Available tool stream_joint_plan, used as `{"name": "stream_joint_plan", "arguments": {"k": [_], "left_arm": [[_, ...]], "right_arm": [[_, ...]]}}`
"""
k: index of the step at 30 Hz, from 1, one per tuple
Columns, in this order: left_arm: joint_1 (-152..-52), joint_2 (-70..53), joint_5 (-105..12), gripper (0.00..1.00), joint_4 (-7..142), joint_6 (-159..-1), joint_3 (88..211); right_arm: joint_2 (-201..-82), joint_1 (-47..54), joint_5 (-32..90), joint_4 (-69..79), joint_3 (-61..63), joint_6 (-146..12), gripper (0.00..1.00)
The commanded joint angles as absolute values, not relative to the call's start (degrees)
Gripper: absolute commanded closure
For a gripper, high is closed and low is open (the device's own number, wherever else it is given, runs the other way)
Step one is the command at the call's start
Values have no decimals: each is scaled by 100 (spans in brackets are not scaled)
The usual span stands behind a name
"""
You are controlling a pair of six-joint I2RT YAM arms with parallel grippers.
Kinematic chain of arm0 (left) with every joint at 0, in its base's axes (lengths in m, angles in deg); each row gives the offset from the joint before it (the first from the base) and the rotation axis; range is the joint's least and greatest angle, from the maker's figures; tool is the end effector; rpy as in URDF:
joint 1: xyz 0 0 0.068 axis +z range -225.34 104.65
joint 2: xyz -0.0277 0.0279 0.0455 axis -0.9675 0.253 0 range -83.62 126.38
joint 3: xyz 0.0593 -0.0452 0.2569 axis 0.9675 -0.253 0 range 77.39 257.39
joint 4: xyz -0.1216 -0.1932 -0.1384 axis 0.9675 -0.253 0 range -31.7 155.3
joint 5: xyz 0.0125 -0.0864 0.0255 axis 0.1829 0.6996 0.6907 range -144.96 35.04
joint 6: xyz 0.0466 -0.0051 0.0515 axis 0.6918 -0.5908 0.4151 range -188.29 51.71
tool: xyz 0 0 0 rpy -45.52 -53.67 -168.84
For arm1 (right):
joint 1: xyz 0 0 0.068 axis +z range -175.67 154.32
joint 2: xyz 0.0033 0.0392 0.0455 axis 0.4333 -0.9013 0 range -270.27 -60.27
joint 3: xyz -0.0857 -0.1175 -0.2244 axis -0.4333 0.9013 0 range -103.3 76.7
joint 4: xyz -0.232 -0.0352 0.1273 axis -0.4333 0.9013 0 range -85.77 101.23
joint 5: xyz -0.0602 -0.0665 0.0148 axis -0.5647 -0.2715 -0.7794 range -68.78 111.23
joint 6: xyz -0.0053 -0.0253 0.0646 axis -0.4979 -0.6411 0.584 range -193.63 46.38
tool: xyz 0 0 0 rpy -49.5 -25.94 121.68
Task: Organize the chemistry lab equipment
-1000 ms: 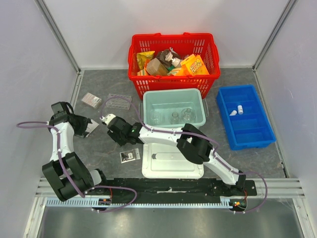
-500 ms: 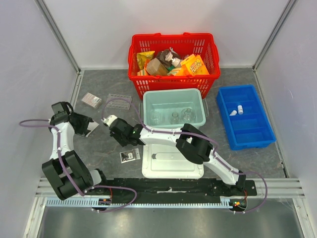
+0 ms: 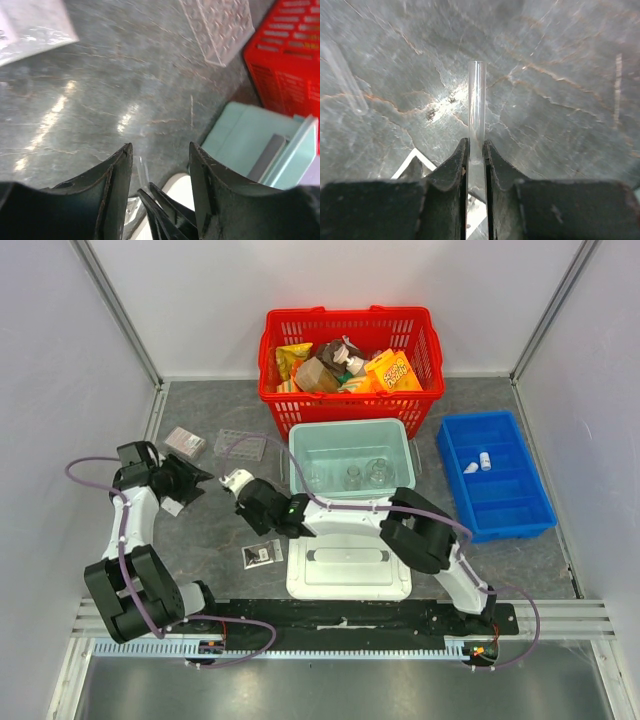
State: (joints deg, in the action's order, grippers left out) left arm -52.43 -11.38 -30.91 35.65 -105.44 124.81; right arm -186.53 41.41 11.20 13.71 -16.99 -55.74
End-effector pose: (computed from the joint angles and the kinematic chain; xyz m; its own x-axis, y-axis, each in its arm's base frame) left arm 0.2551 0.0826 0.2066 -0.5144 -0.8162 -0.2629 -0.5621 0.5525 -0.6154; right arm 0.2087 0.4686 0.1505 -0.5112 -0.4328 -0.7426 -0.7352 0.6676 0.1170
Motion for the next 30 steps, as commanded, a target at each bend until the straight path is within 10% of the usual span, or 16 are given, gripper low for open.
{"name": "stream_joint_plan", "arguments": {"k": [1, 30], "left_arm": [[-5670, -1199, -2141, 46, 3796, -9958, 12880], [-6269, -1612, -522, 59, 3735, -10055, 12801]], "right_arm": [[-17516, 4051, 813, 82, -1095, -5771, 83], [-16293, 4033, 461, -1185, 489, -6123, 81]]}}
